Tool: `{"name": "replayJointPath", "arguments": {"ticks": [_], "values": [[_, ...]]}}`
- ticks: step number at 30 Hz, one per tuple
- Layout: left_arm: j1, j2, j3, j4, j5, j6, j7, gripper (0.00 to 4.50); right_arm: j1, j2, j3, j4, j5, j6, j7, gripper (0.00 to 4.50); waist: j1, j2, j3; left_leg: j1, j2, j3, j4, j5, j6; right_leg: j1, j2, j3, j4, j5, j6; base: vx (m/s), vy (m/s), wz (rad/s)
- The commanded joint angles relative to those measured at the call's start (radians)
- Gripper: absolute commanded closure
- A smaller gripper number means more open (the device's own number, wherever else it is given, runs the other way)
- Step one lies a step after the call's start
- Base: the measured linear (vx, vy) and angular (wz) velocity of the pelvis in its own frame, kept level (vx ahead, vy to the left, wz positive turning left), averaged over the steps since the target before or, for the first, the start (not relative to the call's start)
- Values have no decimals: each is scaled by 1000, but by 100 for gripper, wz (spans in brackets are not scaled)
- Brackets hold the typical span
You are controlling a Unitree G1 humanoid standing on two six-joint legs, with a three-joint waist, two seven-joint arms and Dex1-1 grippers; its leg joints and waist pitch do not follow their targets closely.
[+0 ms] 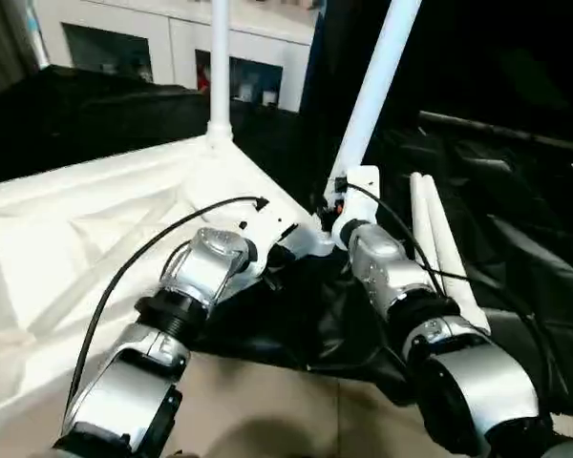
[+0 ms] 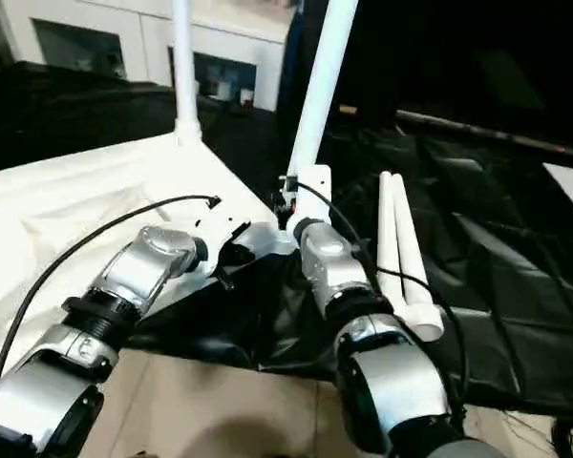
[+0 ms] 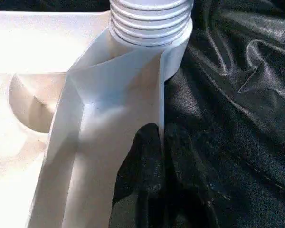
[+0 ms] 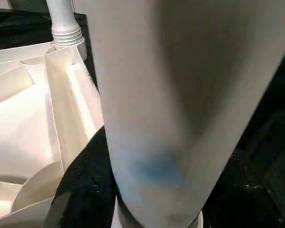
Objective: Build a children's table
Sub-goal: Rotate table base
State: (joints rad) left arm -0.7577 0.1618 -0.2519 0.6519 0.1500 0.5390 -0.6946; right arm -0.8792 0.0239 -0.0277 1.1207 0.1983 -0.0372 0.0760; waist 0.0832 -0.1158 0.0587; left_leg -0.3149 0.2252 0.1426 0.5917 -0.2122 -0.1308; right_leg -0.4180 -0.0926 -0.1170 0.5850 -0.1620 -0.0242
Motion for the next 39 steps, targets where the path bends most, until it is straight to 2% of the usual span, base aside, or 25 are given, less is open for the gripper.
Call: {"name": "replayJointPath", "arguments": {"ticks": [1,2,4,5,9,11,13,14,15,16,17,19,20,21,23,25,26,27,28,30,31,33,35,38,39], "values": [[-30,27,15,13,20,1,51,450,48,-2,-9,100,-15,43,1,261,-15,29,-57,6,-6,10,-77,-420,13,29,-52,21,-118,-634,7,0,0,0],[-33,31,13,19,22,-6,50,450,42,0,-10,105,-15,40,2,261,-16,29,-58,1,-3,10,-82,-403,13,36,-53,17,-118,-609,3,0,0,0],[-37,35,10,25,24,-14,47,450,33,3,-6,112,-23,33,13,261,-20,26,-51,3,-7,10,-80,-417,11,29,-50,7,-129,-643,13,0,0,0],[-39,36,8,26,24,-17,46,450,30,4,-5,114,-27,31,19,261,-23,28,-51,2,-7,8,-80,-421,10,32,-52,3,-131,-655,19,0,0,0],[-38,39,4,30,21,-36,37,450,25,7,2,117,-39,23,37,261,-33,32,-53,1,1,2,-89,-435,11,39,-55,2,-130,-608,1,0,0,0],[-32,48,-2,24,17,-68,15,450,17,11,-2,113,-36,8,91,191,-37,34,-49,0,3,1,-92,-448,13,38,-55,2,-131,-601,-9,0,0,0],[-29,50,-4,21,14,-75,8,450,13,12,-5,113,-35,0,107,189,-42,35,-53,-12,6,-3,-98,-442,10,51,-60,4,-124,-582,-16,0,0,0],[-24,58,-12,15,17,-89,-3,450,7,10,-7,109,-31,-8,132,179,-45,41,-55,-15,8,-4,-100,-425,8,54,-65,8,-121,-554,-30,0,0,0],[-19,67,-19,9,17,-115,-22,450,0,7,-7,102,-28,-14,162,152,-46,37,-55,-16,8,-4,-101,-419,9,55,-65,8,-121,-546,-36,0,0,0],[-18,69,-20,7,17,-120,-25,450,-2,6,-8,101,-27,-15,168,152,-48,37,-56,-18,9,-4,-99,-409,10,55,-63,9,-116,-532,-43,0,0,0],[-16,72,-21,5,16,-122,-31,450,-4,3,-10,96,-23,-15,180,152,-47,37,-55,-14,8,1,-97,-393,10,49,-64,16,-114,-514,-63,0,0,0],[-3,103,-26,-19,1,-148,-96,450,-9,-32,-14,35,4,-10,323,133,-43,33,-62,-31,9,7,-99,-285,11,61,-64,33,-88,-391,-116,0,0,0],[0,110,-25,-22,-3,-153,-108,450,-5,-44,-15,17,9,-4,350,122,-43,30,-62,-37,9,8,-98,-262,14,64,-61,35,-81,-367,-122,0,0,0],[3,118,-27,-23,-5,-173,-123,450,3,-54,-15,-3,16,6,378,112,-39,33,-62,-31,9,16,-95,-226,18,55,-59,43,-76,-328,-142,0,0,0],[3,118,-27,-23,-5,-173,-123,450,3,-54,-15,-3,16,6,378,98,-35,30,-62,-25,6,25,-86,-231,21,43,-55,52,-70,-337,-170,31,-18,4],[8,137,-28,-27,-14,-175,-155,450,35,-85,-8,-72,29,39,443,79,-31,29,-64,-28,2,28,-83,-221,27,45,-51,56,-68,-332,-173,68,-43,10],[11,145,-29,-31,-19,-176,-169,450,49,-98,-3,-100,30,49,466,73,-24,30,-72,-25,5,31,-77,-169,32,45,-53,61,-54,-263,-189,80,-47,7],[13,147,-30,-32,-20,-179,-174,450,55,-102,-1,-108,28,49,469,69,-17,27,-80,-36,1,32,-73,-70,46,58,-48,63,-32,-133,-216,80,-47,7],[16,152,-31,-35,-24,-184,-183,450,66,-110,4,-126,23,48,474,63,-15,34,-77,-37,-1,34,-71,-36,53,54,-45,65,-26,-76,-229,71,-38,0],[23,159,-34,-40,-27,-195,-196,450,93,-120,10,-166,14,51,486,37,-16,29,-81,-40,-7,37,-64,21,75,62,-40,65,-10,45,-265,62,-28,0],[23,159,-34,-40,-27,-195,-196,450,93,-120,10,-166,14,51,486,29,-15,26,-82,-43,-8,36,-63,31,81,66,-39,66,-9,60,-268,0,0,0],[31,165,-38,-42,-26,-204,-208,450,129,-121,2,-222,30,71,511,29,-13,28,-79,-42,-6,37,-65,16,91,68,-41,65,-12,36,-267,0,0,0],[34,168,-41,-45,-25,-206,-215,450,139,-120,-2,-228,28,69,505,29,-15,33,-76,-40,-3,36,-69,-18,73,64,-40,63,-18,-30,-255,0,0,0],[38,171,-45,-56,-26,-205,-229,450,133,-114,-24,-217,32,57,479,29,-14,34,-71,-36,-1,35,-74,-114,22,59,-42,62,-35,-186,-209,0,0,0],[38,171,-45,-57,-27,-205,-230,450,133,-113,-25,-218,32,56,480,29,-15,33,-71,-38,-1,35,-73,-120,20,59,-42,62,-37,-197,-201,0,0,0]]}}
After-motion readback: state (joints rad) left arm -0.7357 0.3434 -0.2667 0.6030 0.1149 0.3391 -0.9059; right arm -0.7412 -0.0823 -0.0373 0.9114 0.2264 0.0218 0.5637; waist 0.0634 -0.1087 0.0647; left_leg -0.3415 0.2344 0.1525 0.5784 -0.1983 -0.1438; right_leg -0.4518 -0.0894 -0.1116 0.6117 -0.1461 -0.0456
